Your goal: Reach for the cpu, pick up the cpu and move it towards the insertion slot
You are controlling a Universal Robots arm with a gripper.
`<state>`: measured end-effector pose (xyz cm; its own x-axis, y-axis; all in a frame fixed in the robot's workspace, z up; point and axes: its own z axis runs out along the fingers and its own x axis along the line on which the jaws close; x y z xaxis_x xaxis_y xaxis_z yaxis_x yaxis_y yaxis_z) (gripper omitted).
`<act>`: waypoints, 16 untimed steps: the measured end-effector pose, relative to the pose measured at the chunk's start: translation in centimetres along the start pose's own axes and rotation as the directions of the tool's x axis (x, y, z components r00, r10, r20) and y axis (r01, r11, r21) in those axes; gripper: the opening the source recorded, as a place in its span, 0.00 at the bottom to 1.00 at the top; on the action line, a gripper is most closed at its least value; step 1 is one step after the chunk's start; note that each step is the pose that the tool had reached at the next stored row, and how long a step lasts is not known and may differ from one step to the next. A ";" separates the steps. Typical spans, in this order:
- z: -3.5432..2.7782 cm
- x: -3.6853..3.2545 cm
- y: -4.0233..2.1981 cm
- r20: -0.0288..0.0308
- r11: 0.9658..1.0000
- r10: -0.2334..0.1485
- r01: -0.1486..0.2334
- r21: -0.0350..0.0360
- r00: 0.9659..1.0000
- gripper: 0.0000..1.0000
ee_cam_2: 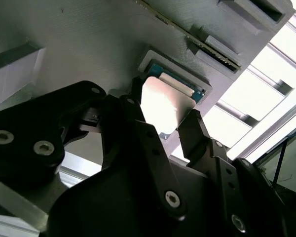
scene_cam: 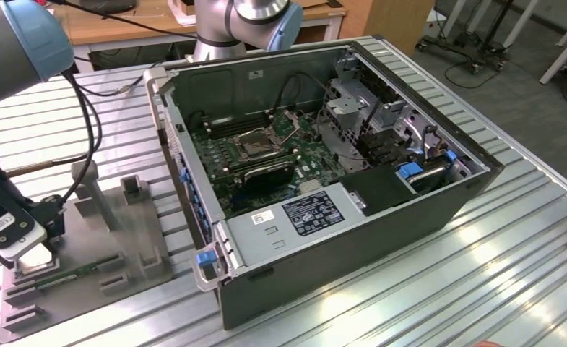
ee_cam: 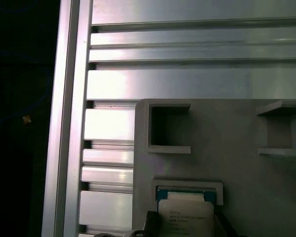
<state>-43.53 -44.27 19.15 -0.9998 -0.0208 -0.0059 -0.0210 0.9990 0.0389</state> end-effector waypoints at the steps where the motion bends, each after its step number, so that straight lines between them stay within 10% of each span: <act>1: 0.00 0.00 0.00 0.000 1.000 0.000 0.000 0.000 1.000 0.54; 16: 0.58 0.00 -0.02 0.000 1.000 -0.003 0.003 0.000 1.000 0.61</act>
<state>-43.53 -44.27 18.56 -0.9997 -0.0237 -0.0059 -0.0240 0.9990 0.0389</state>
